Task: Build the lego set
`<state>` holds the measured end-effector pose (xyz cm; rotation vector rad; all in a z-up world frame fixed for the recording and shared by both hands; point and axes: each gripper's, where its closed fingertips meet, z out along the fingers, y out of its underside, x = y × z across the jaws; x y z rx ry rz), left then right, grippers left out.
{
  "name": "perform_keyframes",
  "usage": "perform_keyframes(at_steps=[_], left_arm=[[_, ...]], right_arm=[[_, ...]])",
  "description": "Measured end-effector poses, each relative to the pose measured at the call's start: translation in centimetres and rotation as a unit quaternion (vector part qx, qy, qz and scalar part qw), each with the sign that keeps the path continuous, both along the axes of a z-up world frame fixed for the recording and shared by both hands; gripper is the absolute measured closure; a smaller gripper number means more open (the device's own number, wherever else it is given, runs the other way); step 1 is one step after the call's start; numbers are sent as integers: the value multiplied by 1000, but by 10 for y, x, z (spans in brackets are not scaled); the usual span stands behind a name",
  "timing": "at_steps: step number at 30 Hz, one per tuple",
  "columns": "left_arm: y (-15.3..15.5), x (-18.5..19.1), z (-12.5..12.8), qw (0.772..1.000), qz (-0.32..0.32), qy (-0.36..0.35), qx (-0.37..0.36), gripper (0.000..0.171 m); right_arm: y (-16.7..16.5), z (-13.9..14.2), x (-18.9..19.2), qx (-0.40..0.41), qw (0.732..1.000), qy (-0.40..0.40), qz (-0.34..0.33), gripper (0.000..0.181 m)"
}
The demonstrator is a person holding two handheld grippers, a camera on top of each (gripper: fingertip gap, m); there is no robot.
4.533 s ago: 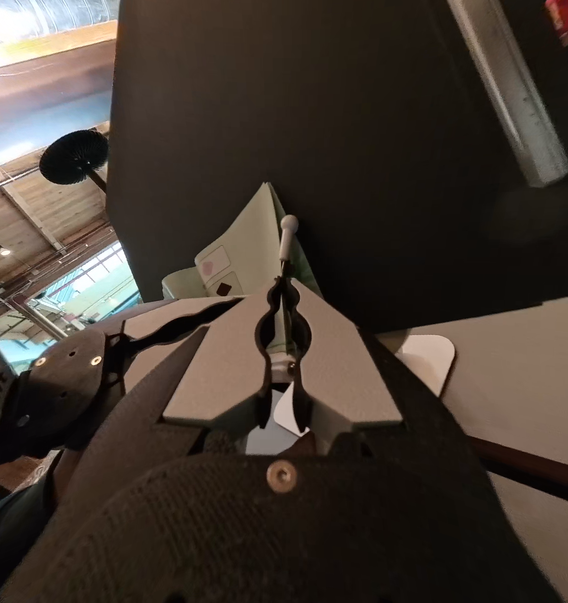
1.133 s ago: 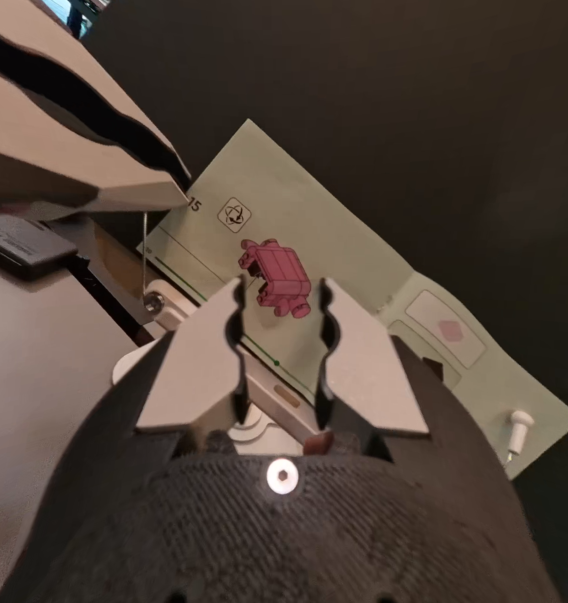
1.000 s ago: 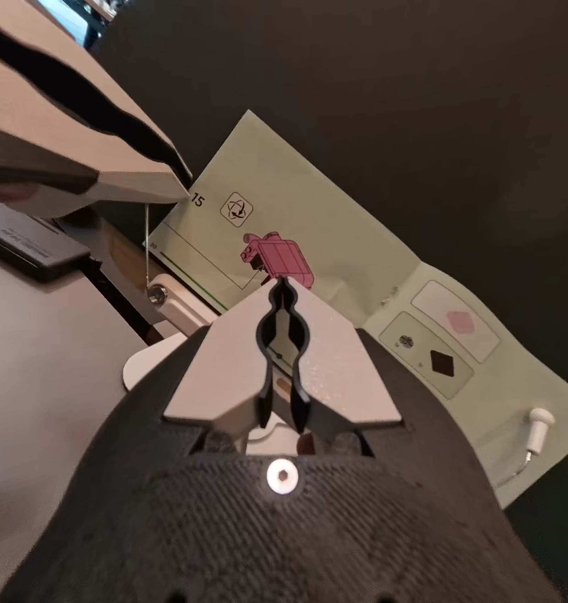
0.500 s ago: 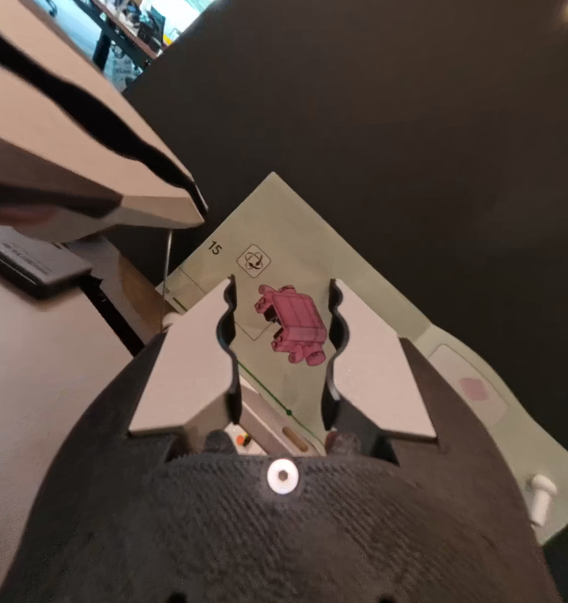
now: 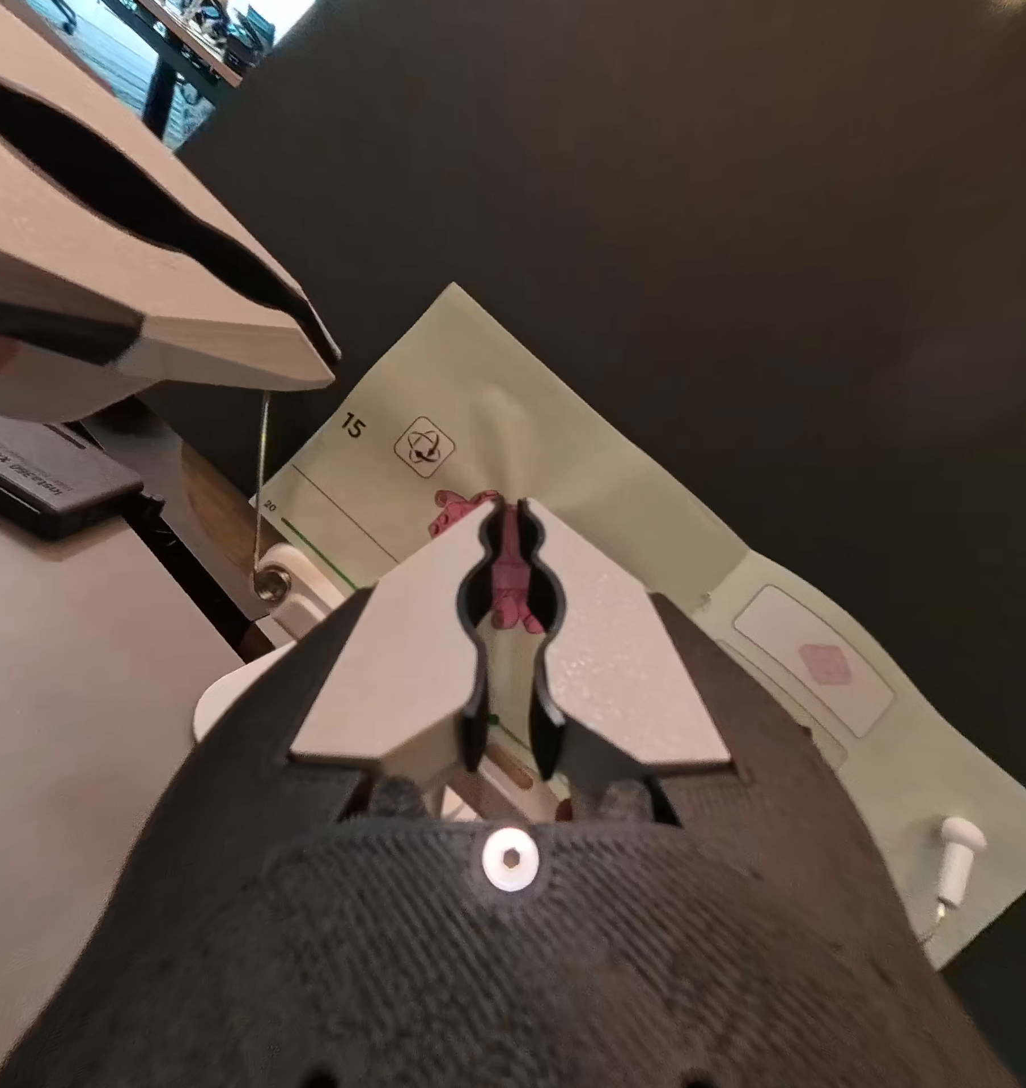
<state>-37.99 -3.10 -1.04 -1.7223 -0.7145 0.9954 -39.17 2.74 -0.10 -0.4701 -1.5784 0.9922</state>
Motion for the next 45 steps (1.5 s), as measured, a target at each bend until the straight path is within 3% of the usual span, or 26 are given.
perform_keyframes(at_steps=[10,19,20,22,24,29,32,34,38,41,43,45], left_arm=[[4,3,3,1000,-10,9,4,170],[14,7,3,1000,-27,15,5,164],[15,7,3,999,-26,18,1,163],[16,9,5,999,-26,28,-8,156],[18,10,6,999,-24,34,-16,137],[31,18,3,998,-50,24,-35,106],[35,20,5,997,-43,41,-56,98],[37,22,8,996,-39,52,-62,98],[47,12,17,990,-23,86,-107,99],[40,-8,10,977,38,79,-193,97],[39,-14,9,972,65,80,-209,91],[46,-11,1,976,49,62,-203,112]], right_arm=[[11,3,2,1,1000,-9,-10,181],[40,10,18,-92,996,-16,13,181],[39,10,19,-97,995,-18,16,171],[37,7,16,-98,995,-28,8,133],[37,6,14,-91,995,-31,0,116],[53,13,15,-85,996,-8,-26,117],[68,19,14,-101,994,-13,-33,136],[77,19,13,-116,992,-30,-35,145],[86,10,8,-152,985,-69,-35,142],[87,12,8,-176,981,-76,-24,144],[87,12,8,-180,980,-79,-20,144],[88,12,9,-181,980,-83,-17,145]])
